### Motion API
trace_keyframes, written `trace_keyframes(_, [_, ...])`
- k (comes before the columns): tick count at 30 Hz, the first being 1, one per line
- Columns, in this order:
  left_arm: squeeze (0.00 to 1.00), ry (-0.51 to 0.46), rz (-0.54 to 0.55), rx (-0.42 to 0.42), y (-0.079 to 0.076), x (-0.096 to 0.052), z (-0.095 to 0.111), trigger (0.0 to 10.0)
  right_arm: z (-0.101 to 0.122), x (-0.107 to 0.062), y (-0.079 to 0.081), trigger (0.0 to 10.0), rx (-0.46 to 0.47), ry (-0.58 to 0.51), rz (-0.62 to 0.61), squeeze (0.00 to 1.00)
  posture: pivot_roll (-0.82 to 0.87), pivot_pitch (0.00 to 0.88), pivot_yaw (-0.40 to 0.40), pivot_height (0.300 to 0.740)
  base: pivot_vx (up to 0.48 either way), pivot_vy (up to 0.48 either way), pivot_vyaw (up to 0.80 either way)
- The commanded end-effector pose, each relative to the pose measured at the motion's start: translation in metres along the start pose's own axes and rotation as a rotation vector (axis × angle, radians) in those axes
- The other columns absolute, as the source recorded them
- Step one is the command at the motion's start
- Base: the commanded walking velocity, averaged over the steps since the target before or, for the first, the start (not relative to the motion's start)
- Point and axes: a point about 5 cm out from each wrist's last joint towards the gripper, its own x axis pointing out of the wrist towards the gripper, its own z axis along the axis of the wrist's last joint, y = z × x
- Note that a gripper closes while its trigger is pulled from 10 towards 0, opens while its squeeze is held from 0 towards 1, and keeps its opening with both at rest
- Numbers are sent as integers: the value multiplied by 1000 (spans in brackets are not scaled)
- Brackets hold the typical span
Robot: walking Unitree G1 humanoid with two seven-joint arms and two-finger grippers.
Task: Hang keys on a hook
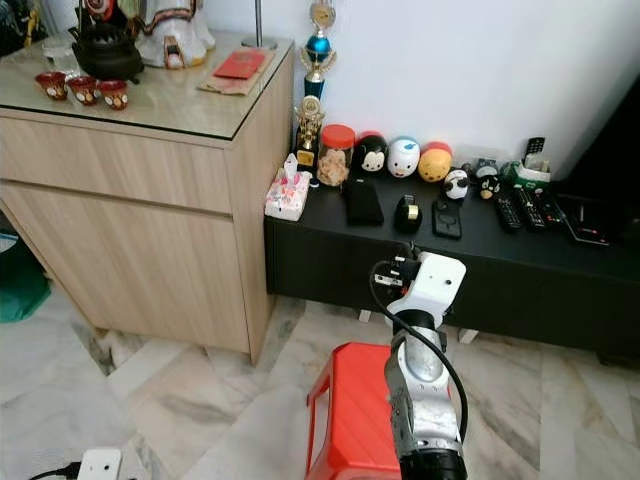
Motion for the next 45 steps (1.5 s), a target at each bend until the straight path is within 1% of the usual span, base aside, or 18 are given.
trace_keyframes(1, [0, 20, -23, 12, -4, -1, -5, 10000, 0, 0, -2, 10000, 13, -8, -20, 0, 83, 0, -90, 740, 0, 0, 0])
trace_keyframes(9, [0, 53, -28, 3, -5, -3, -13, 10000, -2, -2, -5, 10000, 9, 0, -26, 0, 85, 0, -90, 740, 0, 0, 0])
trace_keyframes(21, [0, 118, -30, -4, -2, -8, -26, 10000, -3, -2, -2, 10000, 6, 6, -15, 0, 92, 0, -99, 740, 0, 0, 0])
trace_keyframes(39, [0, 154, -30, -24, -1, -10, -33, 10000, -4, -2, -3, 10000, 4, 16, -16, 0, 94, 0, -108, 740, 0, 0, 0])
trace_keyframes(45, [0, 162, -23, -29, 4, -11, -35, 10000, -4, -1, -2, 10000, 6, 18, -14, 0, 94, 0, -109, 740, 0, 0, 0])
